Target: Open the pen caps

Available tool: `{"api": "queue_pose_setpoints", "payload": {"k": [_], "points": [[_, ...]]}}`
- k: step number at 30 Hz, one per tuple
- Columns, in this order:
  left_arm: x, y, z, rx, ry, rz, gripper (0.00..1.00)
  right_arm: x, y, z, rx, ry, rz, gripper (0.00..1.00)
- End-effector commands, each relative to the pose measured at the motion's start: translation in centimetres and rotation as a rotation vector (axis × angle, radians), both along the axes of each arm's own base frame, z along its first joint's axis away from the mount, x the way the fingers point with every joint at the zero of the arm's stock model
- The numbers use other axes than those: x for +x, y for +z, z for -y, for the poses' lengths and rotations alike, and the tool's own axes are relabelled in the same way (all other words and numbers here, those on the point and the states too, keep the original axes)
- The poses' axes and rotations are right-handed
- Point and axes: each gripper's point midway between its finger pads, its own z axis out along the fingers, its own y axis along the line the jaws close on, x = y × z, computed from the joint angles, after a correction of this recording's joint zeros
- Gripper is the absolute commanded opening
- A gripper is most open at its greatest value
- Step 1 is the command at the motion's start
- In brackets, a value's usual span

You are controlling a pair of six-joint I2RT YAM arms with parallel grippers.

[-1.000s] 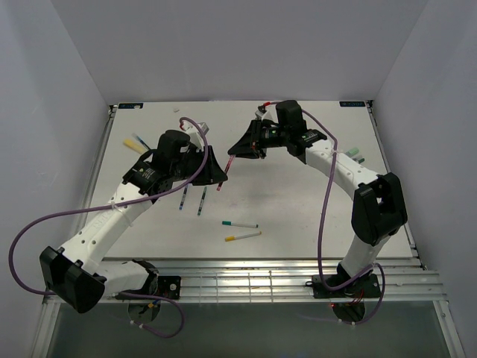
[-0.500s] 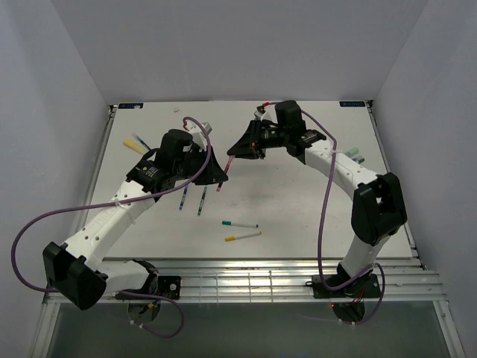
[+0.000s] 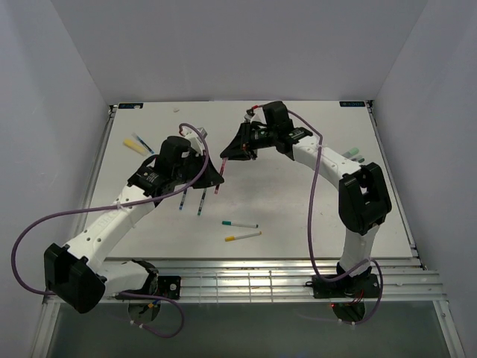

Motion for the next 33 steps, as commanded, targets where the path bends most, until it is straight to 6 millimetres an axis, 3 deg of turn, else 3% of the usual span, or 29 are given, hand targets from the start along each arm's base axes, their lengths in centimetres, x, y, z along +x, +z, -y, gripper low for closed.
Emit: {"api": "queue_pose_setpoints", "payload": {"k": [1, 3, 4, 5, 6, 8, 9, 10, 12, 17, 18, 19, 23, 26, 33], "points": [[-2.9, -0.5, -0.2, -0.024, -0.046, -0.054, 0.00, 4.7, 3.8, -0.6, 0.045, -0.112, 0.171, 0.08], [-3.9, -0.8, -0.8, -0.022, -0.041, -0.047, 0.00, 6.9, 5.1, -0.6, 0.051, -0.164, 0.215, 0.08], [-4.2, -1.0, -1.0, -0.019, -0.034, -0.044, 0.00, 7.9, 3.7, -0.7, 0.022, -0.182, 0.182, 0.08], [-4.5, -1.1, -1.3, -0.017, -0.030, -0.037, 0.00, 9.4, 4.9, -0.4, 0.035, -0.212, 0.196, 0.08], [-5.2, -1.2, -1.8, -0.019, -0.026, -0.033, 0.00, 10.8, 3.5, -0.4, 0.015, -0.233, 0.168, 0.08], [-5.8, -1.2, -2.2, -0.022, -0.024, -0.025, 0.00, 12.1, 3.1, -0.3, 0.012, -0.257, 0.146, 0.08], [-6.2, -1.1, -2.6, -0.022, -0.020, -0.019, 0.00, 12.9, 4.1, -0.2, 0.030, -0.266, 0.151, 0.08], [-6.5, -1.5, -2.9, -0.013, -0.016, -0.024, 0.00, 13.5, 2.8, -0.4, 0.017, -0.266, 0.129, 0.08], [-6.6, -2.1, -3.9, 0.022, 0.030, -0.032, 0.00, 14.3, 2.8, -0.6, -0.001, -0.241, 0.161, 0.08], [-5.9, -3.8, -6.5, 0.123, 0.191, -0.074, 0.00, 12.1, -0.3, -0.3, -0.132, -0.135, 0.160, 0.08], [-5.4, -4.4, -7.1, 0.157, 0.225, -0.073, 0.00, 11.4, 0.1, 0.1, -0.137, -0.128, 0.175, 0.08], [-5.1, -4.7, -7.3, 0.173, 0.237, -0.076, 0.00, 10.4, -2.4, 0.5, -0.171, -0.107, 0.146, 0.08], [-3.2, -7.4, -7.9, 0.295, 0.258, -0.087, 0.00, 7.7, -5.1, 0.9, -0.212, -0.029, 0.110, 0.08], [-2.1, -8.8, -8.6, 0.375, 0.265, -0.074, 0.00, 6.8, -6.3, 1.3, -0.230, -0.005, 0.103, 0.08], [0.6, -12.9, -8.7, 0.472, 0.198, -0.079, 0.00, 5.9, -6.9, 1.9, -0.241, 0.038, 0.112, 0.08]]}}
